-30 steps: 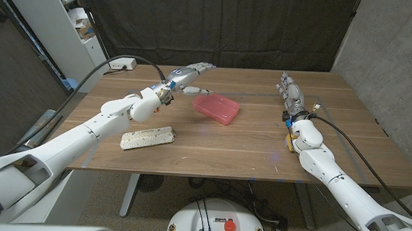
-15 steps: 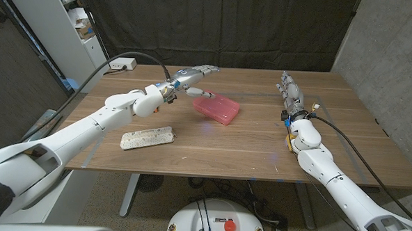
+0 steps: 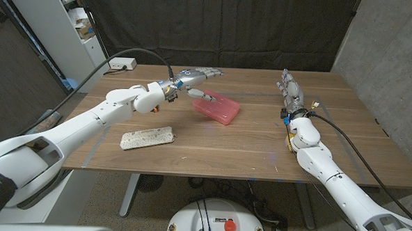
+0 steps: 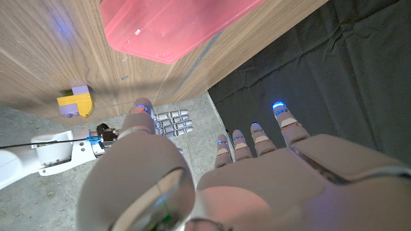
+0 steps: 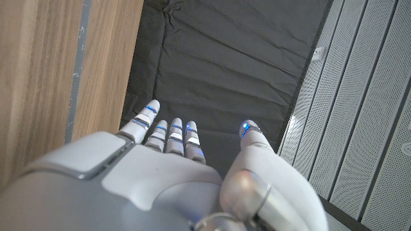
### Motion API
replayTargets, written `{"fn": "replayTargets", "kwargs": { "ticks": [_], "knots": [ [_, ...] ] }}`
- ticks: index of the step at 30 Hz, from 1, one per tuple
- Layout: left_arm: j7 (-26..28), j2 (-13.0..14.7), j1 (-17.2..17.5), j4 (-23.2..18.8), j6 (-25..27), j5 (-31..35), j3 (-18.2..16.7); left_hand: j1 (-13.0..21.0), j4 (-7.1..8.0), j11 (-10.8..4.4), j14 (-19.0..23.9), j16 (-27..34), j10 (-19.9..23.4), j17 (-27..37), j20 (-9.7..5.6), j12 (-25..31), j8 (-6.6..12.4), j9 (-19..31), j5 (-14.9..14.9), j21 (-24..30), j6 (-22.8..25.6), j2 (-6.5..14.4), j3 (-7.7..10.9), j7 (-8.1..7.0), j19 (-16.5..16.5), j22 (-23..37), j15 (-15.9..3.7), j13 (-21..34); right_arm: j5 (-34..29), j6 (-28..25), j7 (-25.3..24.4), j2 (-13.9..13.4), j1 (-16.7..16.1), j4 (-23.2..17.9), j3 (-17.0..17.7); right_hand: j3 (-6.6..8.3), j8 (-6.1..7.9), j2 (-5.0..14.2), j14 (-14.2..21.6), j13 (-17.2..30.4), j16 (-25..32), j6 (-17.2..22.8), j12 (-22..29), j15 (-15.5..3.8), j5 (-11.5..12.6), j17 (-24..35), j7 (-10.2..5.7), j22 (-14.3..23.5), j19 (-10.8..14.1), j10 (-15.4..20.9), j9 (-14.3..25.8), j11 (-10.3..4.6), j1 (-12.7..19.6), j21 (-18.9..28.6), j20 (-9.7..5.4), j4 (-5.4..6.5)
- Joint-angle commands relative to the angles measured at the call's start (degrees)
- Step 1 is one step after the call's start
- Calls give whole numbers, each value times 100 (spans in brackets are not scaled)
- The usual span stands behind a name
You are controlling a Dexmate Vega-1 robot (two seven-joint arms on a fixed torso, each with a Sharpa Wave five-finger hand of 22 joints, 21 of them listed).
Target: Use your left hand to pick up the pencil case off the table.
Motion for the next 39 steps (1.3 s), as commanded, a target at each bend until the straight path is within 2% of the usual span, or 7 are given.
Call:
{"fn": "replayTargets", "kwargs": {
  "ticks": [1, 11, 27, 39],
  "knots": [
    [-227, 182, 9, -187, 25, 144, -24, -9, 15, -18, -90, 0, -79, 16, 62, -10, -8, 21, 27, -7, -97, -62, -85, -18, 17, 12, -2, 11, 4, -83, -40, 26, 56, -16, -21, -7, -4, 56, 28, 23, 50, 50, 29, 13, 4, 19, -23, 28, 4, 13, 6, -43, 11, 18, 15, -4],
    [-426, 236, -22, -268, -92, 200, -8, -79, 46, -48, -146, 5, -156, 23, 62, -15, -11, 22, 18, -20, -198, -113, -203, -42, 46, 11, 6, 19, 53, -186, -89, 3, 14, -139, 2, -23, -5, 61, 29, 24, 53, 50, 32, 18, -2, 22, -26, 28, -5, 21, 7, -25, 2, 17, 21, -6],
    [-906, 333, -104, -496, -81, 549, 58, -133, 46, -75, -210, 9, -223, 28, 58, -8, 6, 24, -27, -21, -274, -174, -385, -124, 138, 7, 16, 28, 69, -156, -91, 2, -17, -192, 22, -24, -7, -12, 35, 23, 32, 43, 26, 17, 9, -9, -3, 27, -21, 5, 6, -11, 99, 15, 34, -111],
    [-742, 337, -256, -417, -279, 915, 142, -127, 31, -74, -259, 10, -243, 29, 75, 6, 23, 26, -56, -49, -299, -181, -488, -134, 129, 4, 23, 34, 65, -120, -122, 62, -16, -149, 6, -38, -14, -39, 35, 23, 28, 25, 27, 25, 13, -10, -3, 27, -33, 6, 6, -13, 101, 15, 38, -128]
  ]
}}
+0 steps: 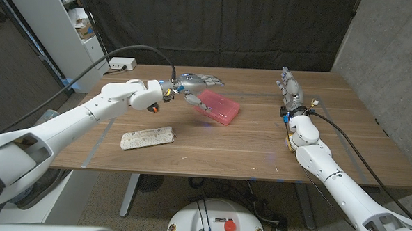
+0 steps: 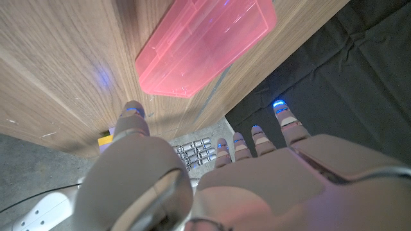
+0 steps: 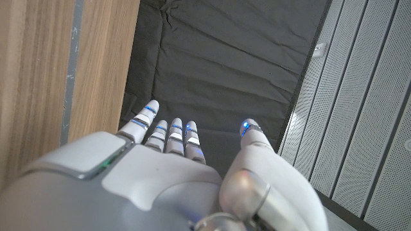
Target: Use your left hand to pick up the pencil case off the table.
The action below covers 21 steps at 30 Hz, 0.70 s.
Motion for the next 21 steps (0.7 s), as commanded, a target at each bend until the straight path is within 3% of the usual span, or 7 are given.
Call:
{"fn": "replayTargets", "kwargs": {
  "ticks": [1, 5, 8, 15, 21],
  "knots": [
    [10, 14, -155, 43, -186, 334, 100, 2, 1, 0, -53, 10, -51, 23, 5, 5, 23, 26, -9, -7, -28, -53, -36, -19, 13, 3, -7, 10, -10, 21, -39, 46, -9, 14, -11, 7, -12, -37, 40, 23, 29, 28, 28, 30, 14, 19, 2, 27, 9, 9, 8, -9, 21, 15, -2, -33],
    [-46, 18, -217, 54, -231, 400, 131, 2, -1, -13, -75, 7, -50, 23, 3, 11, 25, 27, -15, -10, -38, -52, -63, -29, 20, 2, -17, 11, -1, 11, -42, 52, -3, 13, -10, 5, -10, -39, 39, 23, 29, 33, 24, 27, 16, 21, -3, 28, 8, -2, 8, -25, 19, 16, -2, -36],
    [-50, 32, -232, 1, -187, 505, 135, 12, -9, 7, -405, -65, -121, 24, 5, 5, 38, 28, -43, -29, -60, -39, -181, -42, 28, 1, 57, 17, 15, 11, -20, 71, 22, 50, -18, 5, -9, -40, 42, 23, 29, 33, 26, 24, 17, 21, -4, 28, 8, 2, 8, -8, 20, 17, -5, -38],
    [-173, 45, -325, -60, -182, 683, 182, 38, -14, 57, -670, -51, -397, 29, 4, -53, 25, 29, -74, -63, -183, -18, -342, -46, -13, 0, 105, 29, 39, 0, 16, 94, 71, 114, -33, 1, -10, -41, 41, 24, 29, 32, 29, 30, 19, 23, 3, 28, 4, 6, 8, -16, 16, 17, 1, -38],
    [108, -30, -497, 144, -300, 997, 305, 55, -11, 52, -615, 19, -573, 35, 2, -69, -11, 30, -94, -69, -363, -6, -451, -93, -23, 0, 108, 38, 58, 8, 30, 111, 70, 157, -40, -1, -8, -44, 44, 24, 30, 34, 28, 35, 21, 24, -7, 28, -5, 5, 9, -11, 16, 15, 10, -41]
  ]
}}
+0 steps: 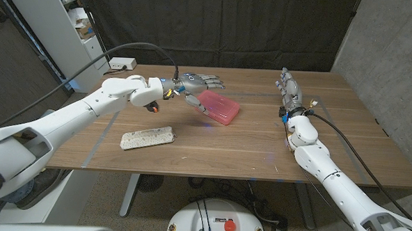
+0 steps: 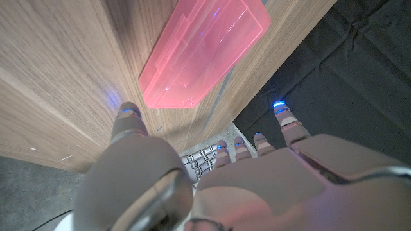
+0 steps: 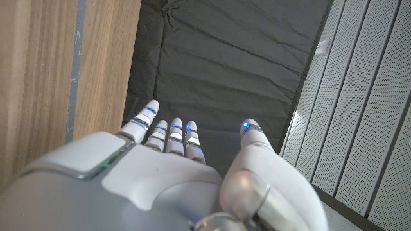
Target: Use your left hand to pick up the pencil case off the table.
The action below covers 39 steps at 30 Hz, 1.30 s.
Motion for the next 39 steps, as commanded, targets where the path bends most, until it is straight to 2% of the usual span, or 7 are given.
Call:
{"fn": "replayTargets", "kwargs": {
  "ticks": [1, 3, 11, 25, 26, 31, 39],
  "knots": [
    [105, -104, -271, 213, -127, 326, 164, 57, -11, 6, -114, 42, -120, 24, 3, -27, -11, 31, -8, -6, -94, -4, -64, -38, -22, 0, 15, 11, 47, 12, 51, 39, 32, 90, -20, 16, -9, -45, 44, 24, 29, 34, 28, 35, 22, 8, -4, 28, -5, 3, 9, -16, 17, 15, 13, -26],
    [489, -143, -348, 347, -210, 589, 255, 59, -10, 10, -81, 58, -112, 25, 2, -17, -4, 31, -10, -6, -91, -3, -77, -43, -21, 0, -2, 12, 50, 19, 55, 43, 28, 95, -22, 15, -8, -46, 46, 24, 30, 34, 26, 36, 24, 9, -4, 28, -9, -2, 9, -43, 17, 15, 17, -27],
    [548, -431, -654, 844, -360, 593, 539, 76, -2, -43, 77, 118, 35, 25, -20, 79, 61, 34, -21, 29, -6, 12, -190, -52, 80, 3, -105, 19, 66, 56, 31, 42, -34, 34, -1, 13, -6, -45, 50, 25, 31, 39, 29, 34, 28, 11, -10, 28, -16, 4, 10, -19, 15, 15, 20, -30],
    [948, -949, -1187, 1858, -613, 581, 1113, 117, 1, -65, 253, 163, 117, 23, -34, 128, 69, 35, -11, 75, -32, 37, -287, -107, 258, 4, -148, 24, 96, 42, -17, 30, -73, -42, 44, 10, -7, -41, 59, 25, 34, 34, 29, 43, 34, 16, -22, 28, -27, 0, 10, -28, 12, 15, 32, -33],
    [939, -972, -1218, 1885, -606, 600, 1159, 123, 2, -66, 271, 167, 121, 22, -31, 130, 73, 35, -10, 76, -25, 39, -295, -110, 270, 4, -155, 25, 100, 48, -12, 33, -67, -32, 46, 11, -7, -41, 60, 25, 34, 34, 25, 46, 35, 15, -22, 28, -27, -10, 10, -65, 14, 16, 31, -36],
    [1015, -1132, -1389, 2173, -685, 606, 1376, 134, 2, -68, 296, 169, 141, 22, -32, 140, 84, 35, -6, 83, -7, 44, -315, -107, 306, 4, -171, 26, 127, 86, 7, 56, -55, 1, 60, 9, -9, -39, 60, 25, 34, 28, 24, 45, 37, 18, -19, 28, -31, -13, 10, -34, 10, 16, 30, -35],
    [1229, -1482, -1710, 2888, -899, 589, 1796, 152, 5, -72, 349, 176, 169, 22, -26, 153, 99, 36, 3, 86, 21, 53, -349, -108, 351, 4, -187, 27, 163, 110, 18, 103, -31, 53, 61, 4, -10, -38, 61, 25, 35, 25, 26, 50, 38, 21, -15, 28, -38, -9, 11, -32, 3, 16, 34, -34]
  ]
}}
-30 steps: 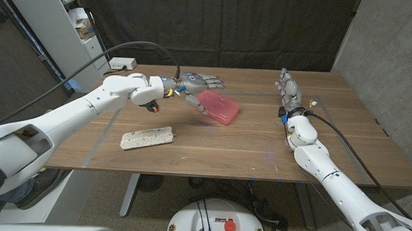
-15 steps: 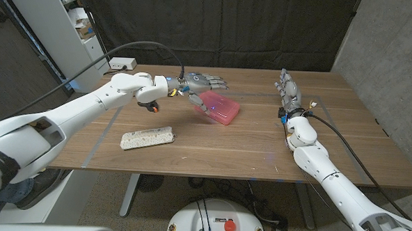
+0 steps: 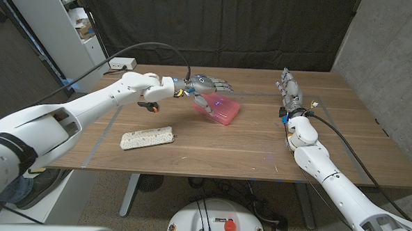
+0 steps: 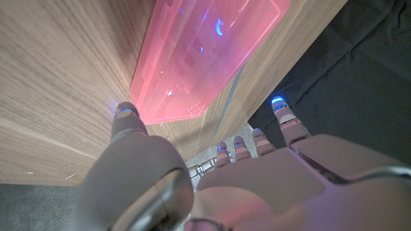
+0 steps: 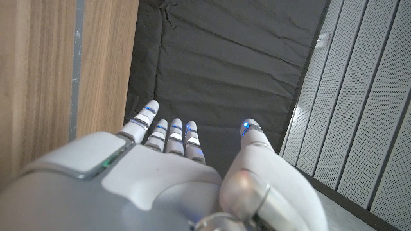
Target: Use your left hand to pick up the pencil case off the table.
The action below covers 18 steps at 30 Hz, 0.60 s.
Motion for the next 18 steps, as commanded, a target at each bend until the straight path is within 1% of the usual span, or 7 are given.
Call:
{"fn": "replayTargets", "kwargs": {
  "ticks": [1, 5, 8, 13, 18],
  "knots": [
    [320, -467, -459, 939, -264, 7, 599, 64, -22, -11, 29, 47, 36, 21, 2, 48, 33, 7, 5, 43, 34, 10, -46, -43, 66, 3, -15, 27, 49, 37, 15, 61, 34, 79, 8, 20, -9, -39, 30, 25, 36, 26, 26, 16, 38, 23, -15, 29, -18, 11, 11, -15, 4, 16, 12, -19],
    [387, -561, -545, 1154, -325, -46, 765, 72, -21, -24, 45, 47, 52, 21, 6, 55, 44, 7, 9, 43, 57, 12, -60, -42, 82, 3, -16, 27, 45, 57, 13, 90, 65, 122, 1, 18, -8, -39, 31, 25, 35, 29, 26, 13, 38, 23, -17, 29, -20, 12, 11, -9, 4, 17, 14, -21],
    [404, -566, -585, 1184, -308, -25, 876, 78, -20, -29, 53, 46, 61, 21, 9, 58, 49, 7, 11, 43, 69, 15, -68, -39, 92, 3, -16, 27, 47, 67, 16, 106, 88, 148, -1, 17, -9, -39, 29, 25, 35, 26, 25, 14, 39, 24, -14, 28, -24, 7, 11, -30, 1, 16, 14, -20],
    [396, -614, -611, 1294, -311, -177, 947, 89, -19, -35, 71, 46, 71, 20, 8, 61, 57, 7, 17, 37, 89, 20, -83, -31, 97, 3, -27, 26, 41, 73, 20, 118, 118, 179, -8, 16, -11, -34, 34, 25, 37, 20, 26, 16, 39, 26, -17, 29, -30, 9, 11, -11, -2, 15, 16, -19],
    [537, -684, -666, 1403, -295, -127, 1085, 105, -18, -41, 86, 43, 94, 20, 11, 70, 66, 7, 26, 31, 112, 31, -98, -30, 104, 3, -24, 26, 36, 71, 40, 101, 141, 200, -6, 14, -9, -34, 36, 25, 38, 24, 26, 19, 39, 27, -22, 29, -34, 7, 11, -22, -2, 15, 18, -21]
  ]
}}
